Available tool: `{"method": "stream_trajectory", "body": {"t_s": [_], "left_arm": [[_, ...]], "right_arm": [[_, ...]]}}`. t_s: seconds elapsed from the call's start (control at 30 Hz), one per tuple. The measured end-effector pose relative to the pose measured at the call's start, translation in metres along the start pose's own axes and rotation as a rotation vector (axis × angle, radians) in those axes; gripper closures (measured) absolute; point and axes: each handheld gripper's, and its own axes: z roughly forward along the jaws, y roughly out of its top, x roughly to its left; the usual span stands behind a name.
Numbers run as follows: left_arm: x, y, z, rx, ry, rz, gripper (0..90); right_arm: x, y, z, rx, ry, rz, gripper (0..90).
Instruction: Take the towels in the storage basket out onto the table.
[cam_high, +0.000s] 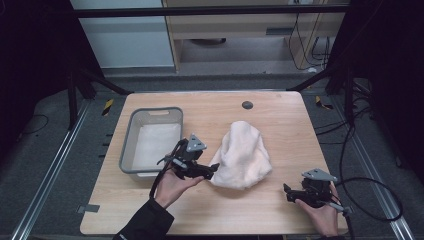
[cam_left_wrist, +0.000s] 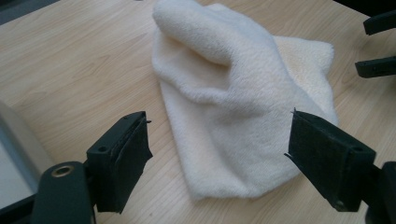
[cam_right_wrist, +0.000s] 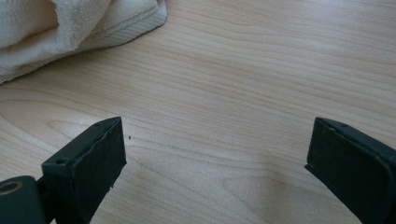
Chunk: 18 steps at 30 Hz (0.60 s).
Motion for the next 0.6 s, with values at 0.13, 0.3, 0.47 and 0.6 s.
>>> {"method": "stream_trajectory", "body": {"t_s": [0.13, 0.3, 0.47, 0.6], "left_arm": [[0.008, -0.017, -0.009, -0.015, 0.015, -0.021, 19.8], [0.017, -0.034, -0.018, -0.026, 0.034, -0.046, 20.3], [0.025, -0.051, -0.027, -0.027, 0.045, -0.067, 20.5], [0.028, -0.063, -0.033, -0.023, 0.053, -0.077, 20.6]], "right_arm": [[-0.001, 0.000, 0.000, -0.001, -0.002, -0.001, 4.5], [-0.001, -0.001, 0.000, -0.002, -0.004, -0.002, 4.5], [-0.001, -0.001, -0.001, -0.004, -0.007, -0.002, 4.4], [-0.001, -0.001, -0.001, -0.008, -0.006, 0.001, 4.4]]}}
